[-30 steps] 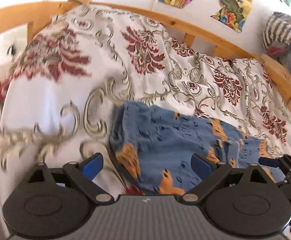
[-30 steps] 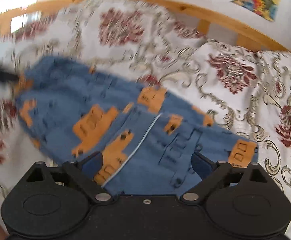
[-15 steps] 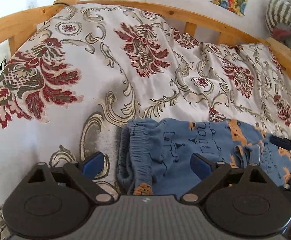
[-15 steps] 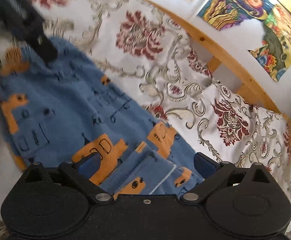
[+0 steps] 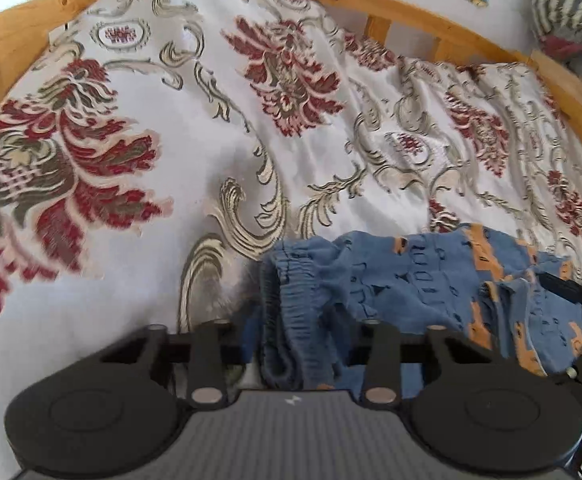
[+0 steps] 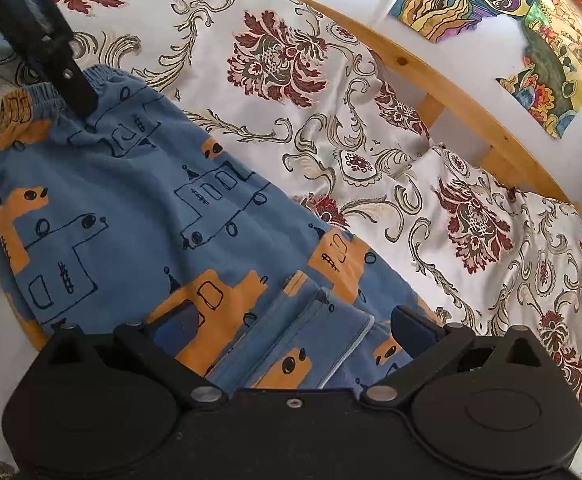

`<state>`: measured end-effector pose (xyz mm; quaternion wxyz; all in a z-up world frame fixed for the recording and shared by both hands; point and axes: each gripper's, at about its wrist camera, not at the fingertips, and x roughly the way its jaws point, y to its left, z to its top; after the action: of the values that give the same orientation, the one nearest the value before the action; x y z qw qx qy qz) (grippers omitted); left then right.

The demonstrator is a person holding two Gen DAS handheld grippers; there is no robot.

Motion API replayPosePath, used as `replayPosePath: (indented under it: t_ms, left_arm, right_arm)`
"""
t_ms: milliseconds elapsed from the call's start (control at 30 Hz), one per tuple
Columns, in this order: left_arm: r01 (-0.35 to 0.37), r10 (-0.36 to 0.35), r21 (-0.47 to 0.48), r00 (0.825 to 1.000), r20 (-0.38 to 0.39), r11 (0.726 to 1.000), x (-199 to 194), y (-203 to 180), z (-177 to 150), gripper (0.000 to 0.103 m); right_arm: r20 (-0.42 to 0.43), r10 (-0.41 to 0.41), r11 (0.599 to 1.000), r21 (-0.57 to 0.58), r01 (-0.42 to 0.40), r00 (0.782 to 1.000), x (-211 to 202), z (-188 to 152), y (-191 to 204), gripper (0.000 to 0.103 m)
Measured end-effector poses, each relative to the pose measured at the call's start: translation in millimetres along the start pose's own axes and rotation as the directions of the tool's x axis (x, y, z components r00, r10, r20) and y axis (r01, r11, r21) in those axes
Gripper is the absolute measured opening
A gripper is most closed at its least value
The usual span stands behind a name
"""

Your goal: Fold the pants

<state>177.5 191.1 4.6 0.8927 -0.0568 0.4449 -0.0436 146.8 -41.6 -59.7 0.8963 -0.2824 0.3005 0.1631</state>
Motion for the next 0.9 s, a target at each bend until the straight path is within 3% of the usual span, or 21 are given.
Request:
replayPosePath:
  t_ms: [133,300,367,433,533,700,767,800,833,900]
  left_arm:
    - [-0.005,0.006,-0.049,1.0,0.005,0.999,5.6,3.0,11.8,0.019]
    - [-0.03,0.03,0.013,0.999,-0.012,0.999,13.0,0.7,12.5,0.022]
    - [-0.015,0.015,0.021,1.0,-0.009,1.0,6.5,0.1,8.7,0.027]
    - [0.025,-0.025,-0.002,1.0,-0.012,1.0,-3.4,2.7,2.7,0.044]
    - [0.059,-0.059,-0.027,0.998,0.0,0.998,-18.4,4.2,-11.1,0.057]
    - [-0.009,0.009,0.016,1.0,0.018,1.0,-15.3,-8.4,-23.9,0.059]
    - [-0.037,0.038,-0.015,0.999,0.021,0.999,-13.8,-12.1,-23.9,0.058]
    - [-0.056,0.057,-0.05,0.998,0.024,0.997,-12.8,-12.0,-23.6,0.05]
    - [-0.08,0.082,-0.089,0.996,0.023,0.993,-11.2,-10.2,-23.6,0.034]
    - [-0.075,0.078,-0.152,0.997,0.014,0.986,-7.2,-4.0,-24.6,0.028]
  right_arm:
    - [-0.003,0.008,1.0,0.012,-0.008,1.0,0.1,-0.3,-1.8,0.102]
    - [-0.007,0.017,0.999,0.034,-0.017,1.0,2.6,-2.0,-3.0,0.102]
    - [-0.006,0.019,0.999,0.039,-0.018,1.0,1.5,-1.5,-4.1,0.102]
    - [0.011,0.009,1.0,0.025,-0.009,1.0,-4.7,-0.7,-4.8,0.102]
    - [0.039,-0.021,1.0,-0.01,0.021,0.999,-18.6,-2.1,-3.3,0.102]
    - [0.007,-0.035,0.999,-0.007,0.035,0.999,-27.4,-14.6,-5.8,0.102]
    - [-0.011,-0.022,1.0,-0.007,0.022,1.0,-21.6,-17.4,-3.8,0.102]
    - [-0.011,-0.02,1.0,0.0,0.02,1.0,-18.2,-18.3,-3.4,0.102]
    - [-0.012,-0.017,1.0,0.011,0.017,1.0,-16.2,-18.8,-3.8,0.102]
    - [-0.01,-0.01,0.999,0.032,0.01,1.0,-13.6,-19.4,-5.7,0.102]
